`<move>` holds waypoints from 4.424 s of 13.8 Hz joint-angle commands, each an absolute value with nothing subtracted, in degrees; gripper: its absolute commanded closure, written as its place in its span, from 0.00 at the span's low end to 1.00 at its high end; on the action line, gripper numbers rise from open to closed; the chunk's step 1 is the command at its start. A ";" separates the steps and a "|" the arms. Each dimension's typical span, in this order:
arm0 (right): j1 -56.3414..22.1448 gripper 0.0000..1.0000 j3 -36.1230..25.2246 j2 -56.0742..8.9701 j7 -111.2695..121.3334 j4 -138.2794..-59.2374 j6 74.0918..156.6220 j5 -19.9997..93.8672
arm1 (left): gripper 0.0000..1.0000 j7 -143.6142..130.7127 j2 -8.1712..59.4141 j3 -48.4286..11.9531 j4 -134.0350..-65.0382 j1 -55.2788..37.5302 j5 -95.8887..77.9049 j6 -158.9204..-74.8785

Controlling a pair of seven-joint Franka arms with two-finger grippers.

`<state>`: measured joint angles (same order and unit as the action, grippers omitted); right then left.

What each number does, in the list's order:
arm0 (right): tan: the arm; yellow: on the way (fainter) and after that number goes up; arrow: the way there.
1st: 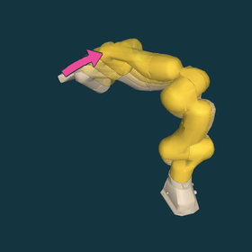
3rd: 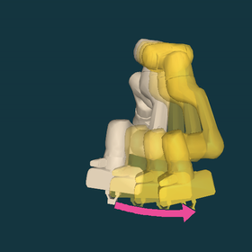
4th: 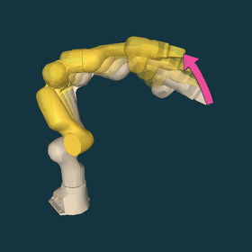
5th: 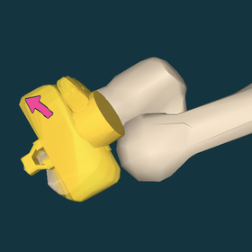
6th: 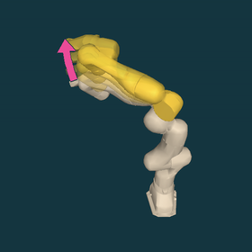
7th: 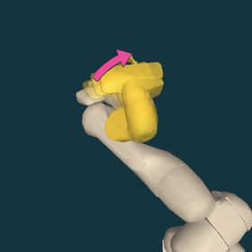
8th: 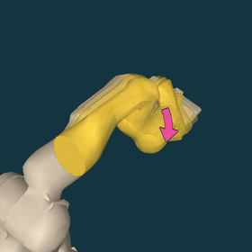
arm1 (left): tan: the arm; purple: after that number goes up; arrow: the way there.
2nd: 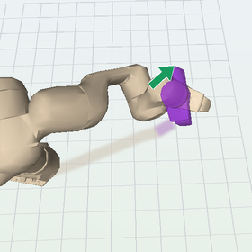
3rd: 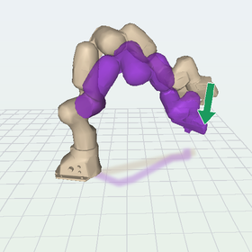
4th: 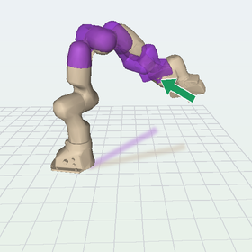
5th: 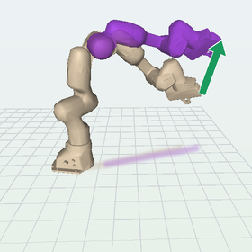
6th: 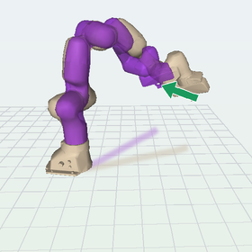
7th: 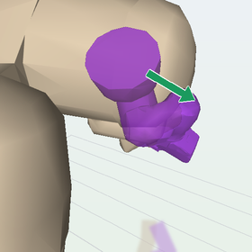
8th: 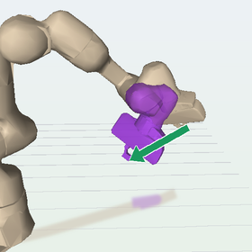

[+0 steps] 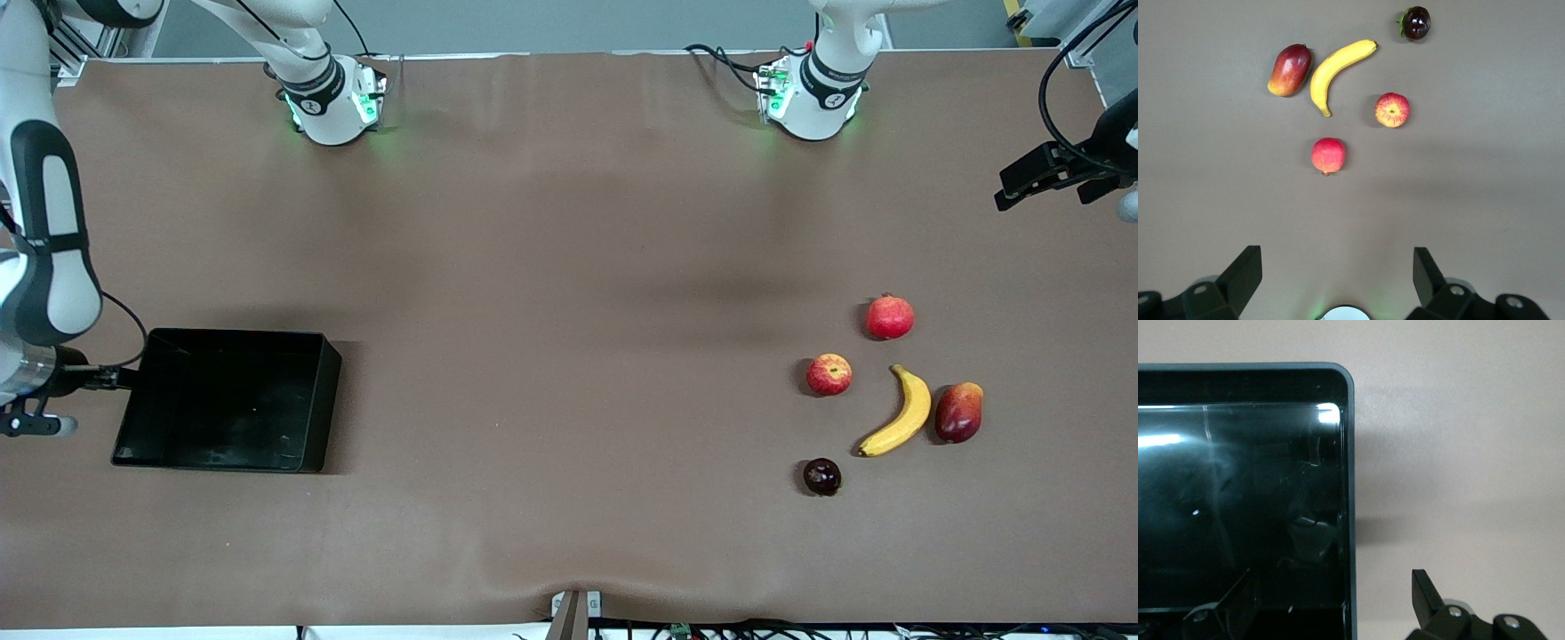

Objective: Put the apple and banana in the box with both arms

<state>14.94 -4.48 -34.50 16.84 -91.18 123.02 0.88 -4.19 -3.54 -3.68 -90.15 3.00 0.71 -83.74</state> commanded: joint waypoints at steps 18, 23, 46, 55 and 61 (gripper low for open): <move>16.96 1.00 -3.60 -39.99 24.08 -90.18 127.71 6.06 | 0.00 -3.34 -2.90 -3.78 -89.91 4.13 0.44 -84.81; 16.26 1.00 -3.25 -37.54 23.99 -88.69 125.26 6.24 | 0.00 -3.43 -2.81 -3.78 -90.00 4.04 0.44 -84.81; -6.92 1.00 12.30 -29.88 -26.06 -87.63 119.44 4.93 | 0.00 -3.43 -2.29 -4.13 -90.00 3.69 0.44 -85.52; -18.97 1.00 12.30 -35.24 -36.38 -88.33 125.67 0.44 | 0.00 -3.43 -2.02 -4.13 -89.91 3.69 0.44 -86.04; -23.64 1.00 12.13 -38.41 -45.78 -88.42 129.55 -3.86 | 0.00 -3.43 -2.02 -4.22 -90.00 3.69 0.44 -86.04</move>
<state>-22.39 12.47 -38.69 -43.05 -88.66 128.75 -2.30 -4.19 -2.17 -4.05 -90.27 3.56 0.71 -85.61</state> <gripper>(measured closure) 0.974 0.000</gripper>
